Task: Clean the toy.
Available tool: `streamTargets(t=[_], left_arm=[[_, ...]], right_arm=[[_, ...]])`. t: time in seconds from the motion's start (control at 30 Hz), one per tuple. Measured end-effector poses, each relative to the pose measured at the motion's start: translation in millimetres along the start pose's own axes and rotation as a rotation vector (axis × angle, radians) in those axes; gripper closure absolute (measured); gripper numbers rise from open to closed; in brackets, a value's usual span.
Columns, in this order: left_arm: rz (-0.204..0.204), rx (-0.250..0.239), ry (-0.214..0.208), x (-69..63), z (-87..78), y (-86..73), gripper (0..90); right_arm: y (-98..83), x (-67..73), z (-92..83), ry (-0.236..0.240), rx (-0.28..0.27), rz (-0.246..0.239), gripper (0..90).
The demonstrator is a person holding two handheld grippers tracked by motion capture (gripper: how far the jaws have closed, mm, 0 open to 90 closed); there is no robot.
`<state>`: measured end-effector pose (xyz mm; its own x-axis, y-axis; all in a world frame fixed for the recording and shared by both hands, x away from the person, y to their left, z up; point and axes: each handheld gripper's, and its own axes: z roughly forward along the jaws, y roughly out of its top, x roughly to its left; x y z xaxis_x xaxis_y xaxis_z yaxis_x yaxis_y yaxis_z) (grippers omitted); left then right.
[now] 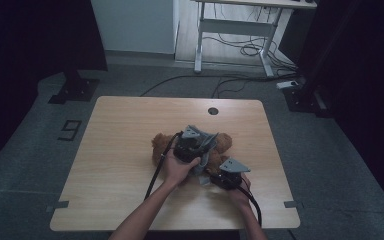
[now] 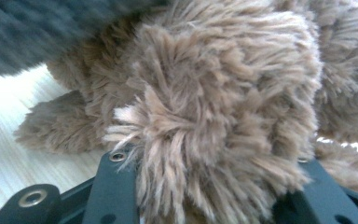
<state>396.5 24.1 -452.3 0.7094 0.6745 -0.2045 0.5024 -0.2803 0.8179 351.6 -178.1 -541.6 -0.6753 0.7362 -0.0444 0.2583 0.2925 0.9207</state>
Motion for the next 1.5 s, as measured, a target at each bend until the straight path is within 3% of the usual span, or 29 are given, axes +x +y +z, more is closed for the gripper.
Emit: streamTargets(t=[0.07, 0.17, 0.3, 0.4, 0.53, 0.6, 0.67, 0.77, 0.9, 0.93, 0.97, 1.0, 1.03, 1.07, 1.1, 1.23, 1.3, 1.4, 1.5], left_arm=[[0.007, 0.003, 0.067, 11.0, -12.4, -5.9, 83.3], [-0.057, -0.003, 0.083, 36.2, -30.9, -20.7, 83.4], [-0.071, -0.035, 0.128, 53.5, -58.2, -37.1, 83.5], [-0.107, -0.061, 0.166, 68.4, -77.5, -46.2, 83.5], [-0.151, -0.033, 0.234, 89.2, -91.8, -62.0, 83.4], [-0.182, -0.031, 0.236, 97.4, -94.7, -71.0, 83.5], [-0.21, -0.054, 0.206, 99.1, -96.5, -73.5, 83.5], [-0.191, -0.077, 0.184, 91.7, -97.4, -65.1, 83.5], [-0.108, -0.118, 0.108, 56.7, -89.9, -28.4, 83.4], [-0.108, -0.118, 0.108, 56.7, -89.9, -28.4, 83.2], [-0.063, -0.117, 0.076, 37.6, -80.7, -13.4, 83.2], [-0.063, -0.117, 0.076, 37.6, -80.7, -13.4, 83.2], [-0.028, -0.113, 0.037, 18.3, -66.3, -0.1, 83.2], [-0.028, -0.113, 0.037, 18.3, -66.3, -0.1, 83.2], [0.007, -0.091, 0.007, -0.3, -47.2, 11.5, 83.2], [0.028, -0.025, -0.04, -26.9, -1.3, 27.5, 83.1], [0.031, 0.017, -0.047, -34.5, 20.5, 30.7, 82.8], [0.049, 0.069, -0.008, -40.0, 44.6, 27.8, 82.3], [0.054, 0.085, 0.001, -35.5, 50.5, 19.1, 83.4]], right_arm=[[0.2, -0.9, -0.9, 0.003, 0.009, 0.007, 57.2], [-1.6, -1.4, -1.7, 0.007, 0.008, 0.015, 57.1], [-2.3, -0.7, -3.0, 0.011, 0.014, 0.019, 56.9], [-3.2, -0.6, -4.4, 0.014, 0.018, 0.019, 56.9], [-3.9, 0.3, -5.2, 0.012, 0.017, 0.022, 56.8], [-5.0, 0.3, -6.0, 0.014, 0.014, 0.019, 56.7], [-5.8, 0.2, -6.4, 0.018, 0.014, 0.021, 56.6], [-5.7, -0.8, -6.3, 0.022, 0.015, 0.023, 56.6], [-5.8, -1.5, -6.1, 0.026, 0.016, 0.031, 56.5], [-5.9, -1.5, -6.0, 0.026, 0.014, 0.034, 56.4], [-5.9, -1.7, -5.9, 0.027, 0.013, 0.033, 56.4], [-5.9, -1.7, -5.9, 0.027, 0.013, 0.033, 56.4], [-5.8, -1.9, -6.0, 0.029, 0.013, 0.035, 56.3], [-5.8, -1.9, -6.0, 0.029, 0.013, 0.035, 56.3], [-5.8, -1.3, -6.2, 0.025, 0.014, 0.034, 56.3], [-6.4, 1.3, -7.0, 0.018, 0.011, 0.027, 56.3], [-6.3, 2.3, -7.5, 0.018, 0.015, 0.02, 56.2], [-6.4, 2.3, -7.9, 0.017, 0.019, 0.012, 56.2], [-7.1, 2.0, -7.6, 0.019, 0.032, 0.015, 56.2]])
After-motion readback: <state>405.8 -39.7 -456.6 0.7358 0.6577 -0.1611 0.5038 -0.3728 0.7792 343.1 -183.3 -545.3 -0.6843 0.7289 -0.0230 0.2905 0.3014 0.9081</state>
